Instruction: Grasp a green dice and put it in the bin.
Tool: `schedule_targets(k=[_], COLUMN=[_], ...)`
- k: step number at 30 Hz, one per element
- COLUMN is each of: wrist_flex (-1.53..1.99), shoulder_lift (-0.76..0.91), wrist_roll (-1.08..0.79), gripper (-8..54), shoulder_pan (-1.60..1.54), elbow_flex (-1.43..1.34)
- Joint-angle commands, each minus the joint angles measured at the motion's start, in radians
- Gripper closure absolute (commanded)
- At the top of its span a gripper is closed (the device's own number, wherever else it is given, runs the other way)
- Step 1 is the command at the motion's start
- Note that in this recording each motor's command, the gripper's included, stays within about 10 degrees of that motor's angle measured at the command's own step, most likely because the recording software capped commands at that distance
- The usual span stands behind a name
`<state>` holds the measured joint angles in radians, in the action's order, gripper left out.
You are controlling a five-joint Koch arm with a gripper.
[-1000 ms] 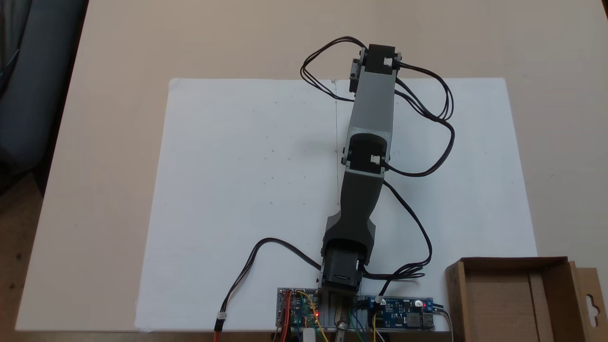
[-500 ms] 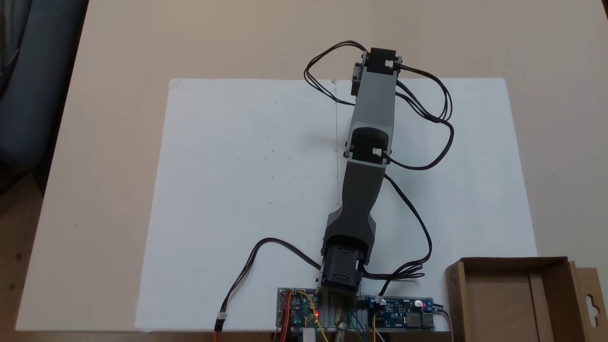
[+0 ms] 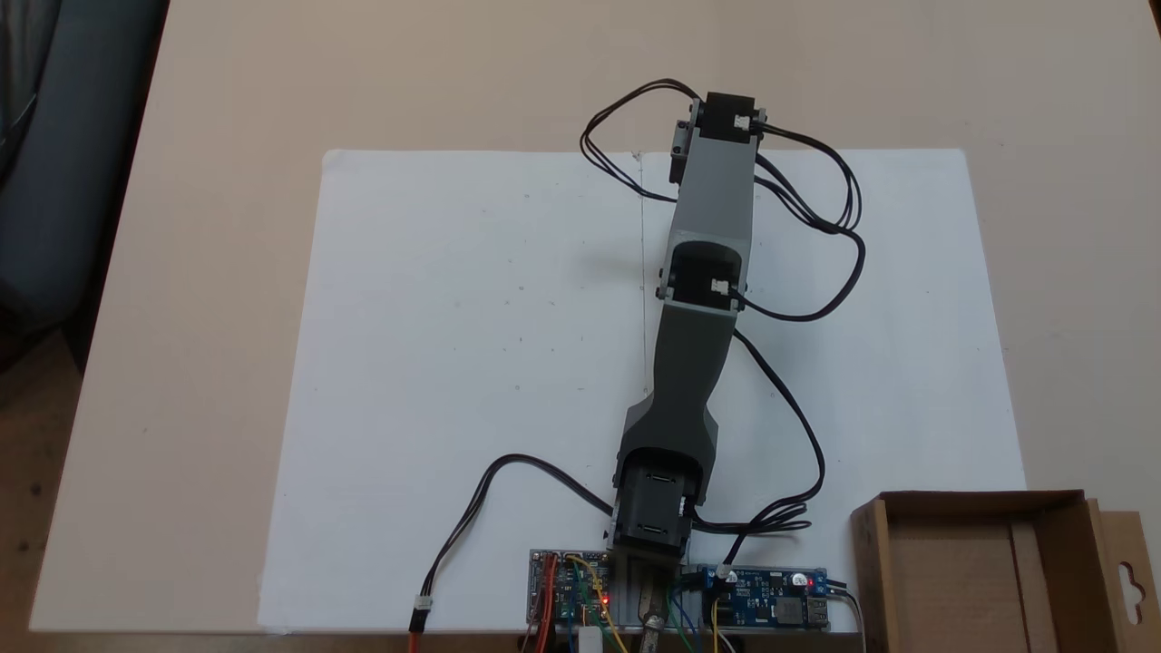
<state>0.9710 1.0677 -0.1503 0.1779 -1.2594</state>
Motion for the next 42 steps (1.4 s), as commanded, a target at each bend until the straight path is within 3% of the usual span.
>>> schedule_targets(k=[1, 42], wrist_flex=[-0.026, -0.167], shoulder_lift=[0.011, -0.048], wrist_roll=[-0.071, -0.037], gripper=[-2.0, 0.2], shoulder_pan=[0.011, 0.035], elbow_flex=[0.054, 0.054])
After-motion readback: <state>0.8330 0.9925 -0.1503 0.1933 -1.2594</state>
